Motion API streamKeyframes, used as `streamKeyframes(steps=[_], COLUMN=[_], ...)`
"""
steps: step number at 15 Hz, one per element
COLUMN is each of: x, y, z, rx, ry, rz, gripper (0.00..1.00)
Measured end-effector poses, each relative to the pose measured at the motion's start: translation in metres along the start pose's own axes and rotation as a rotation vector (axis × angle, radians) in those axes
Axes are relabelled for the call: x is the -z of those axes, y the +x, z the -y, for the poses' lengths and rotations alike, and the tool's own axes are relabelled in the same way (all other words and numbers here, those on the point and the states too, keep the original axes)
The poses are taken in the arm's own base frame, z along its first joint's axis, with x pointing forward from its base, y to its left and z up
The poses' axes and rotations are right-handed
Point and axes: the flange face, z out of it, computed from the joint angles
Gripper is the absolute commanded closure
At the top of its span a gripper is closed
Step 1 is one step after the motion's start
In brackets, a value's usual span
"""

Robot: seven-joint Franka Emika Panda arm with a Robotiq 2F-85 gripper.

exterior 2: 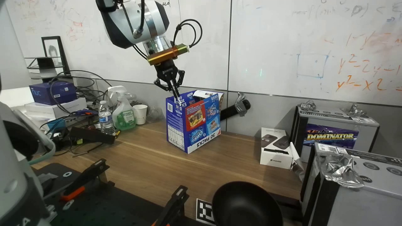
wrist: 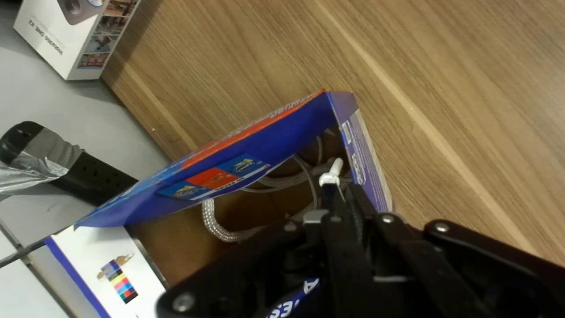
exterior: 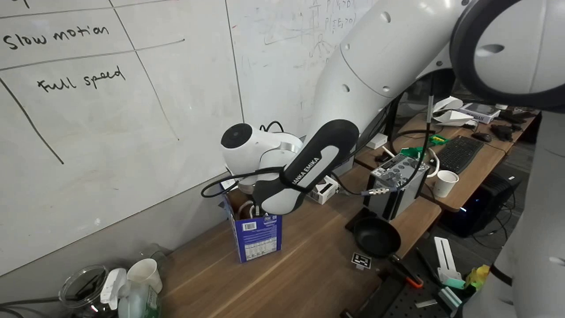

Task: Put the white ropes inside the blue box

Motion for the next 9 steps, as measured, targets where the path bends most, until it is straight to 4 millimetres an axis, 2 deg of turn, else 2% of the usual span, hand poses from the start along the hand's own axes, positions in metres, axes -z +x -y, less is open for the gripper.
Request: streamKeyframes(steps=[1,3,9], x=[-0.003,-0.008,-0.013], y=[0.002,0.007,0.015], z=[0.000,-0.002,-0.011], rx=[-0.002,-0.007,-0.047], ry=[0.003,0.010,0.027], rz=[0.001,0.002,-0.004], gripper=[0.67,0.64,0.17])
